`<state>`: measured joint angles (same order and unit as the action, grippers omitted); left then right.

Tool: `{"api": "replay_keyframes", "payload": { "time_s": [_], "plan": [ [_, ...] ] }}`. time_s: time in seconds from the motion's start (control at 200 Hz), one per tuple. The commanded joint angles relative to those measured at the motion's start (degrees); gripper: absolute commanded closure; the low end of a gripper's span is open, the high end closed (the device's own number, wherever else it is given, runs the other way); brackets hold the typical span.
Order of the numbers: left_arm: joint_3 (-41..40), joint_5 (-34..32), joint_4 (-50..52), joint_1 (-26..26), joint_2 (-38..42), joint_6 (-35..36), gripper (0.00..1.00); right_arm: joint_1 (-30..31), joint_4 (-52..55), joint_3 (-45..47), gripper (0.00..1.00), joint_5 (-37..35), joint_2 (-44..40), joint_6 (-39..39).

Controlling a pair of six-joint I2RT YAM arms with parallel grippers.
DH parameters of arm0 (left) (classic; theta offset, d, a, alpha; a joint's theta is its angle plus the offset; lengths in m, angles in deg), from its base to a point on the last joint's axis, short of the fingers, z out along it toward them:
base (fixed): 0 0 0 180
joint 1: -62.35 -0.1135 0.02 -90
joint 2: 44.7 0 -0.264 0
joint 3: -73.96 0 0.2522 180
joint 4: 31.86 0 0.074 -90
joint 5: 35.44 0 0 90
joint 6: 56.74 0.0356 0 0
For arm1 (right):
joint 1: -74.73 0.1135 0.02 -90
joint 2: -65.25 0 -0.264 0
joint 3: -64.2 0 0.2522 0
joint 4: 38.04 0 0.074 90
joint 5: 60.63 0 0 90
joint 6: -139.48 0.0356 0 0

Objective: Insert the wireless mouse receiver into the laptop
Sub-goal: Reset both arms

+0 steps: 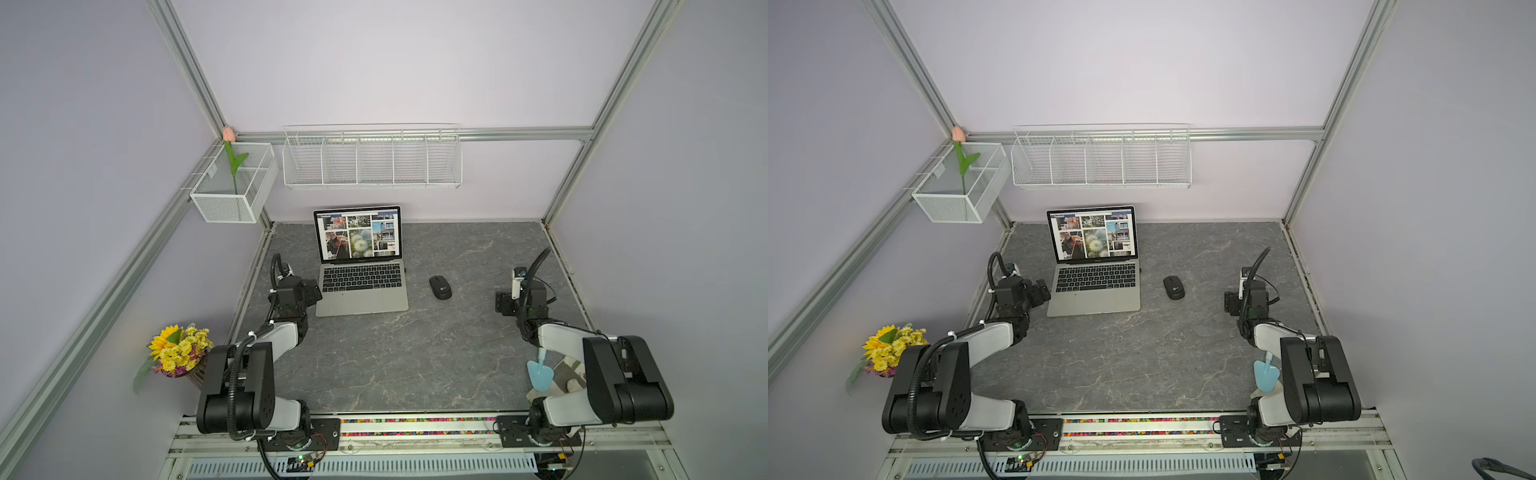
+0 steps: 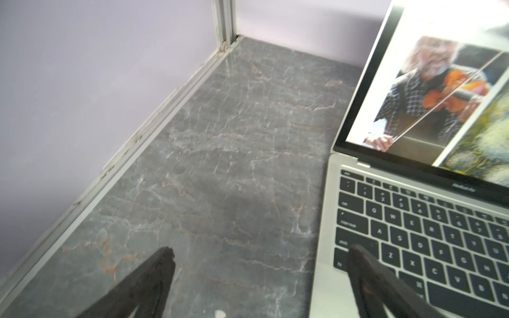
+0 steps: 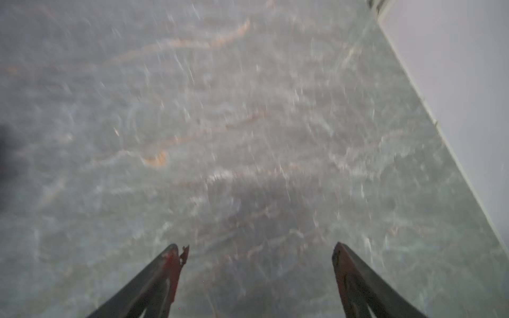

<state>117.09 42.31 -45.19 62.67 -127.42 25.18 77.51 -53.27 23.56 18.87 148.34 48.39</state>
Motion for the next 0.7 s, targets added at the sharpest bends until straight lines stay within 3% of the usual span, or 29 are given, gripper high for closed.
{"api": "replay_keyframes", "payload": {
  "time_s": [0.0, 0.04, 0.11, 0.17, 0.23, 0.345, 0.7],
  "plan": [
    [-5.5, 9.1, -19.6, 0.1, -4.9, 8.1, 0.01, -1.9, -21.7, 5.5, 0.11, 5.2, 4.4, -1.7],
    [-7.0, 7.6, -24.8, 0.6, -6.1, 8.1, 0.01, -2.0, -30.9, 7.7, 0.11, 4.1, 7.1, -1.4],
    [-4.5, 5.9, -16.9, 0.6, -4.0, 6.9, 0.01, -2.5, -19.4, 4.7, 0.11, 2.8, 4.2, 0.2],
    [-4.8, 6.0, -17.2, 0.6, -4.3, 7.0, 0.0, -2.5, -25.7, 6.1, 0.11, 2.6, 6.1, -0.3],
    [-5.7, 6.3, -20.7, 0.6, -5.2, 7.4, 0.0, -2.4, -22.0, 5.4, 0.11, 2.6, 4.8, -0.2],
    [-4.1, 6.0, -15.0, 0.6, -3.7, 6.7, 0.0, -2.4, -23.5, 5.7, 0.11, 2.6, 5.2, -0.3],
    [-4.3, 6.0, -15.8, 0.6, -3.9, 6.7, 0.0, -2.4, -23.4, 5.5, 0.11, 2.6, 5.3, -0.3]
  ]
}}
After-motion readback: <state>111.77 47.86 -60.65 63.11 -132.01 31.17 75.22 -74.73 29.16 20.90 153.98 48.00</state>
